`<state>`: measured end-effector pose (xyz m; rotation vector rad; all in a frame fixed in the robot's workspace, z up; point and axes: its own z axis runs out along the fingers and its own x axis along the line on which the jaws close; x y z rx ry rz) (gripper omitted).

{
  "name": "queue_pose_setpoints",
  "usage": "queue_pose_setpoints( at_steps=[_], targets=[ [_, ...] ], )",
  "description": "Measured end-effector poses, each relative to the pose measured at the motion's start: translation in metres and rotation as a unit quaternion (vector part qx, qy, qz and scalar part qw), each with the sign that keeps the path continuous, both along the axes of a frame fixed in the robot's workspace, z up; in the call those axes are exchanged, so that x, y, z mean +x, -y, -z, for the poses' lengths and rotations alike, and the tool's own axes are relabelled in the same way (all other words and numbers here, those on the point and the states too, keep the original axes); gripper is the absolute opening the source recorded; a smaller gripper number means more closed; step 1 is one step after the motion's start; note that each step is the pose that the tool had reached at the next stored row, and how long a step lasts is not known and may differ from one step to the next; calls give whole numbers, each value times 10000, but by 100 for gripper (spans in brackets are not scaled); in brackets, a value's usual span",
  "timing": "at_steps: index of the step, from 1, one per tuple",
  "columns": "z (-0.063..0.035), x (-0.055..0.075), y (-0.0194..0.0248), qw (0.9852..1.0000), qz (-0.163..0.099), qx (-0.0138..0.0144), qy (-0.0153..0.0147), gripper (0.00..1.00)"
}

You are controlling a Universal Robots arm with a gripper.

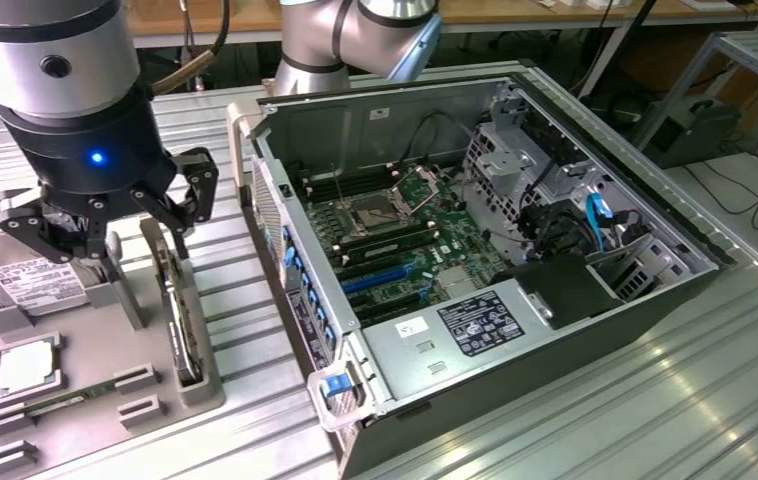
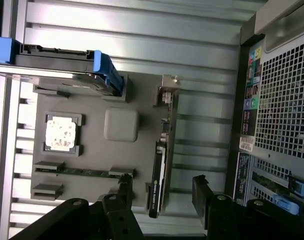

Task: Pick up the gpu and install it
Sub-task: 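Pick up the gpu and move the gpu toward the slot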

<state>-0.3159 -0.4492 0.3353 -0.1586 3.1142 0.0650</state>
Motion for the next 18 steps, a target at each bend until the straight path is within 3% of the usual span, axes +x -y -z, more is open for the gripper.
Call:
queue_pose_setpoints(
  at_steps=[5,18],
  targets=[
    [110,0,42,9999,-154,0,0,60],
    [160,0,55,9998,-217,0,0,60]
  ],
)
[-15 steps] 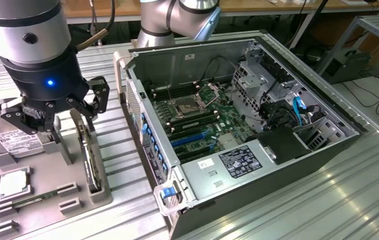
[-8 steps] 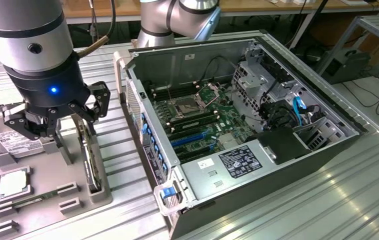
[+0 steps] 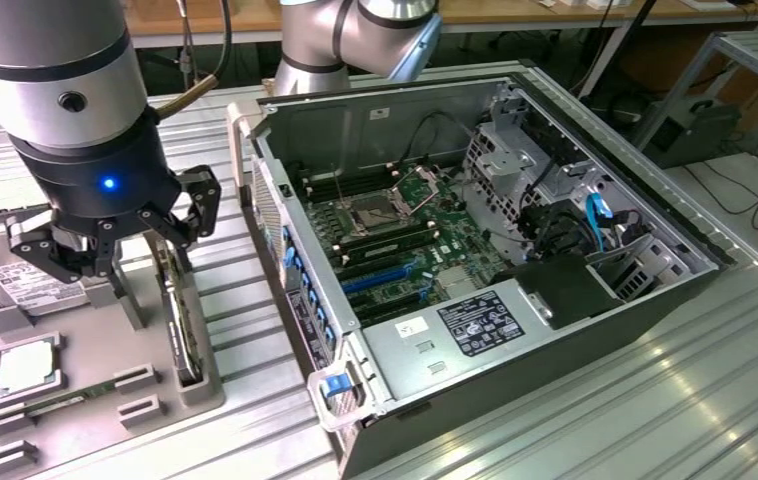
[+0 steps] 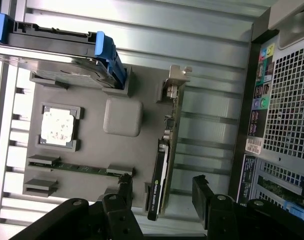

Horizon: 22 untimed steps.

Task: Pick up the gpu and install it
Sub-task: 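Pick up the gpu and move the gpu toward the slot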

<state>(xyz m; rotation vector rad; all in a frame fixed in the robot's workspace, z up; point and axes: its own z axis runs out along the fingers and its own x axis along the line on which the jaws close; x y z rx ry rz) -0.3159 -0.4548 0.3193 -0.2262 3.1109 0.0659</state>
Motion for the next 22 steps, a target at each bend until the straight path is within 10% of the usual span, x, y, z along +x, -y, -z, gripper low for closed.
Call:
queue_pose_setpoints(
  at_steps=[22],
  targets=[
    [73,0,37,10000,-83,0,0,60]
  ],
)
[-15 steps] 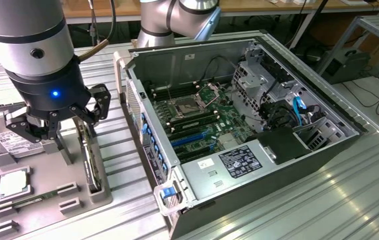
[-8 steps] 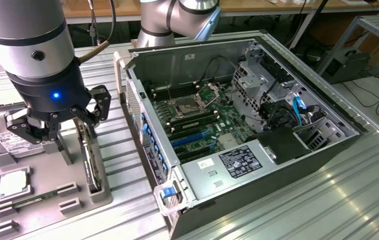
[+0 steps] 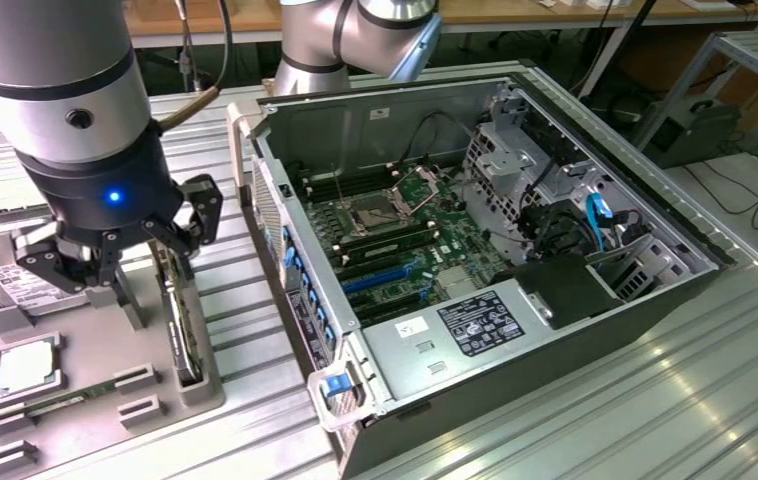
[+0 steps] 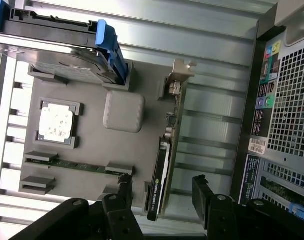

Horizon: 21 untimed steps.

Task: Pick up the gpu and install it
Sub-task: 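Pick up the gpu and move the gpu toward the slot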

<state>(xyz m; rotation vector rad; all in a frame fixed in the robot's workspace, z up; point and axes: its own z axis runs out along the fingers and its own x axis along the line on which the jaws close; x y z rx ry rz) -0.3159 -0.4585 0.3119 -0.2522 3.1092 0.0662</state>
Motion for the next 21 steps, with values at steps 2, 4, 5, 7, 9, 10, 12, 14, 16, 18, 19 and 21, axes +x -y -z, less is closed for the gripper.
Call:
queue_pose_setpoints(
  at_steps=[2,4,5,7,9,10,12,14,16,18,19,21],
  targets=[
    [6,0,3,10000,-8,0,0,60],
    [13,0,7,10000,-15,0,0,60],
    [16,0,9,10000,-19,0,0,60],
    [22,0,11,10000,-26,0,0,60],
    [29,0,15,10000,-34,0,0,60],
    [34,0,18,10000,-39,0,0,60],
    [42,0,21,10000,-46,0,0,60],
    [49,0,24,10000,-53,0,0,60],
    [56,0,26,10000,-59,0,0,60],
    [63,0,28,10000,-66,0,-1,60],
    [66,0,29,10000,-69,0,0,60],
    [74,0,31,10000,-76,0,0,60]
  ],
)
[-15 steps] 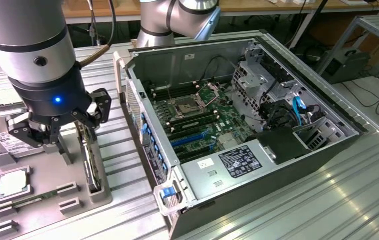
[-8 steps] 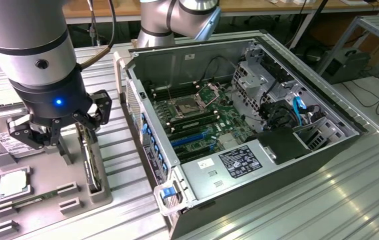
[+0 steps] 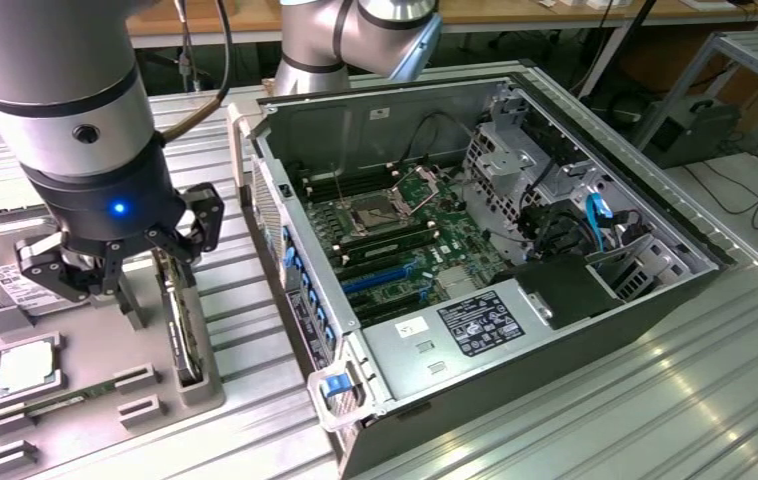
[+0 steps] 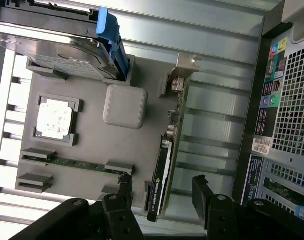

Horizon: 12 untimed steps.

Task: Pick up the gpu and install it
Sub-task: 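Pick up the gpu and move the gpu toward the slot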

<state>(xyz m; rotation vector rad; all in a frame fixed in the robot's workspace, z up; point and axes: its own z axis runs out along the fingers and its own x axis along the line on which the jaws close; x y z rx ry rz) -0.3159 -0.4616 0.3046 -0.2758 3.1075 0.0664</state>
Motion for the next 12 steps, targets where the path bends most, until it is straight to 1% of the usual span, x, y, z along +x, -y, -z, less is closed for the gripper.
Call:
queue_pose_setpoints(
  at_steps=[12],
  targets=[
    [44,6,18,10000,-32,0,0,60]
  ],
)
